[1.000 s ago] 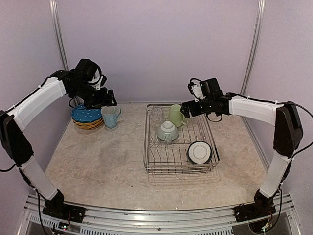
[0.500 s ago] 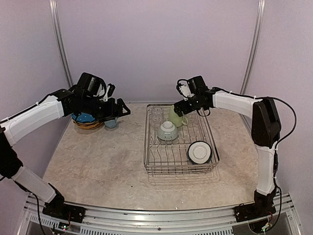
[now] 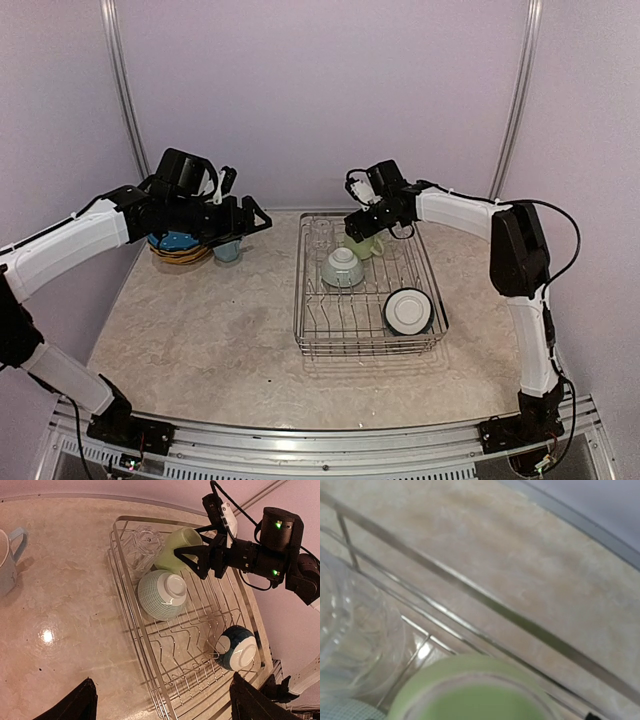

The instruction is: Unload the mixed dishes from the dish rack

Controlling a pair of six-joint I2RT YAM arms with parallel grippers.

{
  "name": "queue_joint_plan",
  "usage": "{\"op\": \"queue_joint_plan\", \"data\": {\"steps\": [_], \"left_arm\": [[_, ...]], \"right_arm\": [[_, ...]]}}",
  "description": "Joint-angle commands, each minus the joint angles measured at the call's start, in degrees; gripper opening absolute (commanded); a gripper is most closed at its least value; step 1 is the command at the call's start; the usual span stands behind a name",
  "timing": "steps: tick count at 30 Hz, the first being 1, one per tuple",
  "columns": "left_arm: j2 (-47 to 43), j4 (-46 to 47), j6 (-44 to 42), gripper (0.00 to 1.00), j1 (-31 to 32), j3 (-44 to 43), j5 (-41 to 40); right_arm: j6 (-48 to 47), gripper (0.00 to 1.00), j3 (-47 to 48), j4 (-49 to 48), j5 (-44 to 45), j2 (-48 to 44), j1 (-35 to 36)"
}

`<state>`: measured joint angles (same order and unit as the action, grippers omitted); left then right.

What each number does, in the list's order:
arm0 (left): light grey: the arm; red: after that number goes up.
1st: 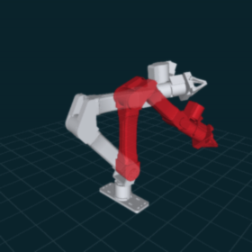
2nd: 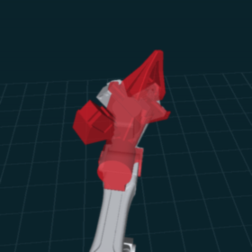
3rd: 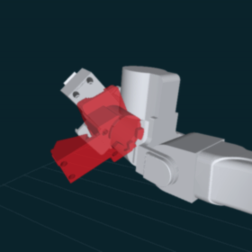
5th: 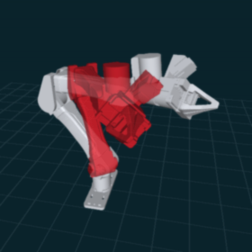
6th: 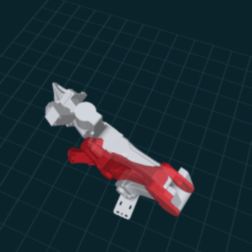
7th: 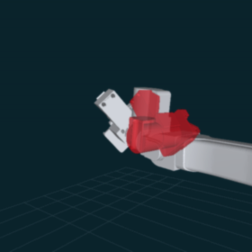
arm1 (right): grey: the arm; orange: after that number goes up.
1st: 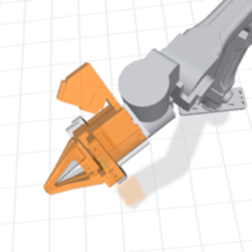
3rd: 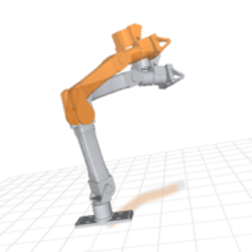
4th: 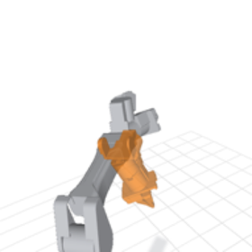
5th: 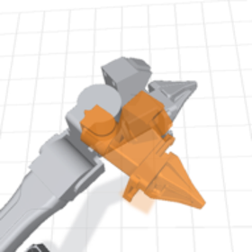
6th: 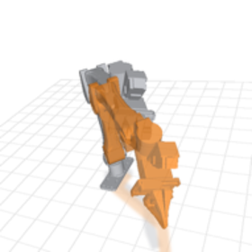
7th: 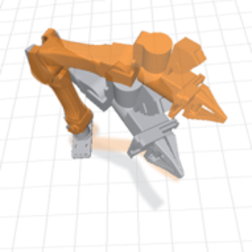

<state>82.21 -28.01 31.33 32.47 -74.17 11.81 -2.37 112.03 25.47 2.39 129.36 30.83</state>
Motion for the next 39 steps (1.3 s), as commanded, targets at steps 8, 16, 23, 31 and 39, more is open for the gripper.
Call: {"op": "queue_joint_plan", "data": {"steps": [8,16,23,31,39], "left_arm": [[-0.6,0.1,0.0,0.87,0.4,0.2,0.1],[-0.4,-0.3,0.1,0.87,0.5,0.2,0.0],[0.0,-0.3,0.3,0.87,0.7,0.0,0.4],[0.6,-0.3,0.5,0.87,0.9,-0.3,0.5],[1.4,-0.2,0.7,0.88,1.2,-1.0,1.3]], "right_arm": [[0.9,0.82,1.6,0.7,-2.3,3.3,0.4],[1.0,0.57,1.9,1.2,-4.4,1.4,0.5],[1.0,0.4,1.8,1.3,-3.3,-3.1,1.2],[2.2,0.23,-0.6,-0.5,-3.1,-8.9,1.9],[7.7,0.04,-8.0,-5.7,-4.7,-15.9,1.8]]}}
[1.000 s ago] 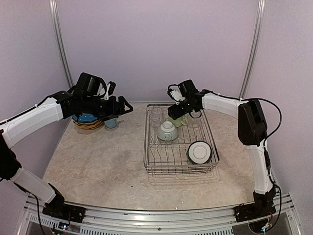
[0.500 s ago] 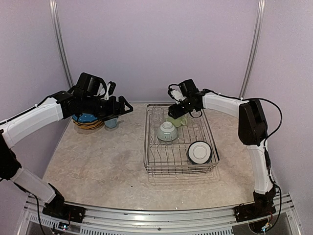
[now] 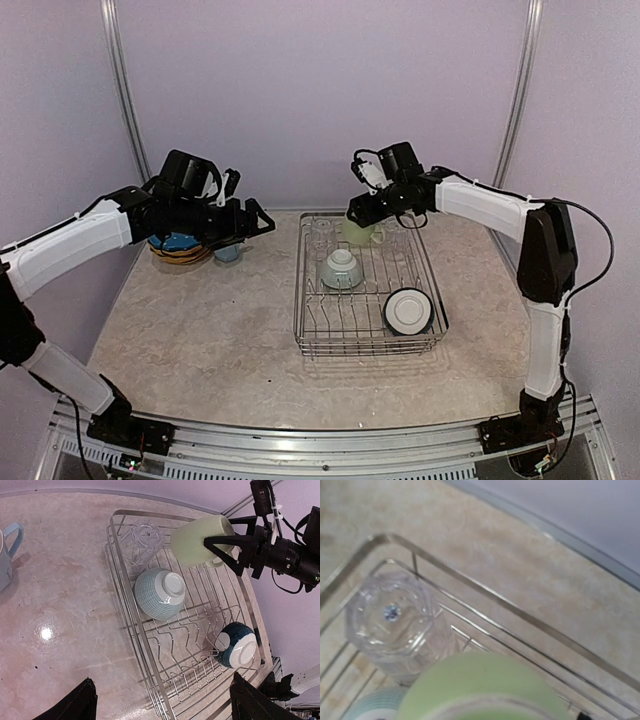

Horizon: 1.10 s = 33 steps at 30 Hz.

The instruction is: Unload the mixed dishes from the dish rack

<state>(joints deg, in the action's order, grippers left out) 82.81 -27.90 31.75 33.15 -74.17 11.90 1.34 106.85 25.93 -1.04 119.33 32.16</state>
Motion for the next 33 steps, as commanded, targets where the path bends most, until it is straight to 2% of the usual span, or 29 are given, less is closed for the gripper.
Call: {"op": "queue_joint_plan", "data": {"steps": [1,8,14,18,24,27,29,33], "left_arm": [[0.9,-0.3,0.3,0.88,0.6,-1.2,1.5],[2.2,1.3,1.2,0.88,0.6,-2.3,4.9],[4.5,5.8,5.0,0.88,0.5,-3.2,12.3],[6.9,14.9,11.0,0.88,0.3,-2.3,20.5],[14.5,31.4,24.2,0.88,0.1,-2.0,29.4],[19.4,39.5,30.5,0.86,-0.5,-2.0,33.9],[21.7,42.7,33.9,0.83,-0.9,-2.1,35.3],[23.7,40.0,32.4,0.81,-0.6,-2.6,33.5]], "right_arm": [[5.0,0.02,-4.4,-7.6,-2.1,-6.9,0.4],[18.1,0.0,-18.4,-22.4,-16.3,-14.6,-2.8],[34.8,0.0,-31.5,-41.4,-29.4,-19.6,-6.5],[44.5,0.0,-37.3,-53.4,-33.2,-21.0,-7.4],[55.8,0.0,-41.9,-64.8,-35.6,-20.1,-7.4],[59.5,0.0,-43.2,-68.4,-36.0,-19.1,-7.4],[58.6,0.0,-42.9,-66.3,-35.9,-18.6,-7.4],[51.7,0.0,-40.9,-58.3,-34.8,-18.0,-7.3]]}}
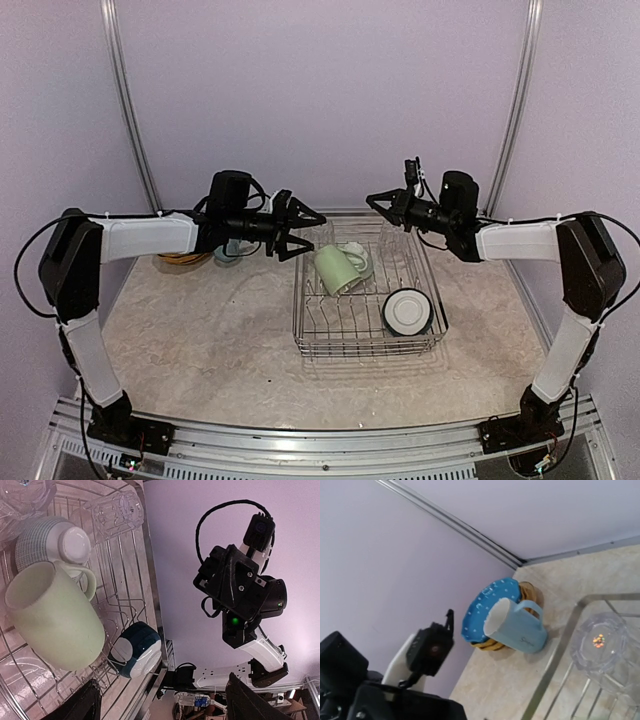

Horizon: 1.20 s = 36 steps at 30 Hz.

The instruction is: Unload the mixed dishes from the dish rack

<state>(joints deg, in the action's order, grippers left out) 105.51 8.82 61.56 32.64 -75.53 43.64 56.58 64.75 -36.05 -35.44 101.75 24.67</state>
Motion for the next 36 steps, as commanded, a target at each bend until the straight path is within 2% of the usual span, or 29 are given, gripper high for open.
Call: {"op": "queue_joint_plan", "data": {"steps": [1,6,9,12,14,15,18,21,24,29,33,36], "left_arm": [[0.9,1.1,0.8,0.82,0.0,-1.6,0.9],[-1.4,-8.3,-6.9,0.82,0.7,-2.5,-3.9],[-2.9,-13.8,-10.2,0.82,0.8,-2.9,-6.3],[-3.6,-18.0,-13.4,0.82,1.1,-4.0,-8.6],[-3.6,-20.1,-15.0,0.82,1.3,-5.0,-9.6],[-3.5,-20.8,-15.6,0.83,1.4,-5.5,-10.0],[-3.3,-21.5,-16.0,0.83,1.5,-6.1,-10.2],[-3.3,-21.6,-16.3,0.83,1.6,-6.6,-10.2],[-3.4,-21.9,-16.6,0.83,1.7,-6.9,-10.4],[-4.5,-23.2,-17.6,0.83,1.8,-7.0,-11.1],[-5.6,-23.9,-18.4,0.83,1.9,-6.6,-12.1],[-6.0,-24.2,-18.8,0.83,2.0,-6.5,-12.4]], "right_arm": [[-6.5,0.0,2.3,7.4,-0.2,-0.3,0.2],[-22.0,0.0,7.7,25.0,1.7,0.5,0.4],[-32.7,0.0,13.9,39.7,3.8,3.2,0.6],[-41.1,0.1,17.3,49.3,8.5,5.2,1.1],[-42.2,0.14,17.9,51.6,8.8,6.1,1.1],[-41.8,0.18,17.9,51.8,8.2,6.4,1.1],[-36.6,0.51,15.8,47.8,5.2,7.2,1.1],[-28.5,0.62,12.4,40.5,1.6,8.4,1.1],[-20.8,0.65,11.2,34.9,-1.3,10.9,1.5],[-17.2,0.65,12.4,34.9,1.5,14.0,3.0],[-14.1,0.61,12.5,32.7,2.2,16.5,3.0],[-10.2,0.55,11.2,27.9,1.4,17.4,3.0]]}}
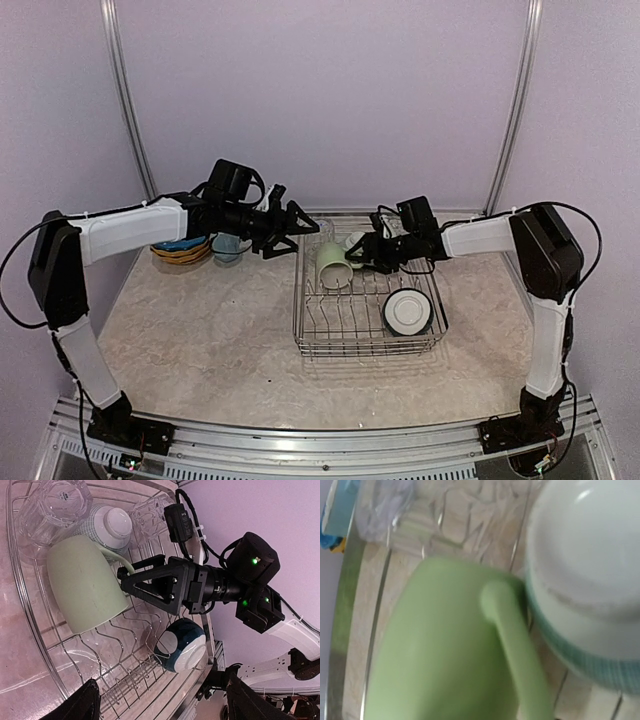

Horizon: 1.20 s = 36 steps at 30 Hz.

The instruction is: Unload the mixed dishes from the dish rack

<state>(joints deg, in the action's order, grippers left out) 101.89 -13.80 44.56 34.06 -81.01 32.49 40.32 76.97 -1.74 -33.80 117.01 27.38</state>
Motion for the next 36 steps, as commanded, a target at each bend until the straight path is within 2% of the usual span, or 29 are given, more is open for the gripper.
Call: {"op": "queue_joint_plan", "data": {"steps": [1,4,8,13,15,21,25,31,36], "left_arm": [[-2.5,-1.6,-1.8,0.83,0.6,-0.9,-1.4],[-2.8,-1.5,-1.9,0.83,0.6,-0.6,-1.5],[-3.0,-1.5,-2.0,0.83,0.7,-0.2,-1.5],[-3.6,-1.6,-2.2,0.83,0.7,0.5,-2.0],[-3.8,-1.7,-2.5,0.83,0.7,0.7,-2.4],[-3.7,-2.7,-3.3,0.83,0.9,0.3,-3.9],[-3.5,-5.9,-6.4,0.83,2.7,-1.7,-8.5],[-1.3,-13.6,-15.3,0.84,9.8,-7.2,-23.9],[1.8,-16.9,-22.3,0.84,15.6,-10.9,-38.5]], "right_arm": [[7.6,0.53,-1.6,-8.5,-0.7,2.2,0.3],[11.6,0.47,-3.4,-14.1,-1.6,2.7,0.3],[15.6,0.33,-4.8,-19.7,-2.9,3.8,0.3],[19.1,0.06,-8.3,-27.3,-5.4,3.3,0.3],[19.8,0.0,-9.3,-29.5,-6.1,2.3,0.3],[21.6,0.0,-11.5,-33.8,-6.5,-2.3,0.3],[24.4,0.0,-12.6,-36.5,-5.9,-5.9,0.1],[31.7,0.0,-14.9,-40.5,-4.3,-9.1,0.0],[40.8,0.0,-17.9,-48.9,-4.5,-10.7,0.0]]}}
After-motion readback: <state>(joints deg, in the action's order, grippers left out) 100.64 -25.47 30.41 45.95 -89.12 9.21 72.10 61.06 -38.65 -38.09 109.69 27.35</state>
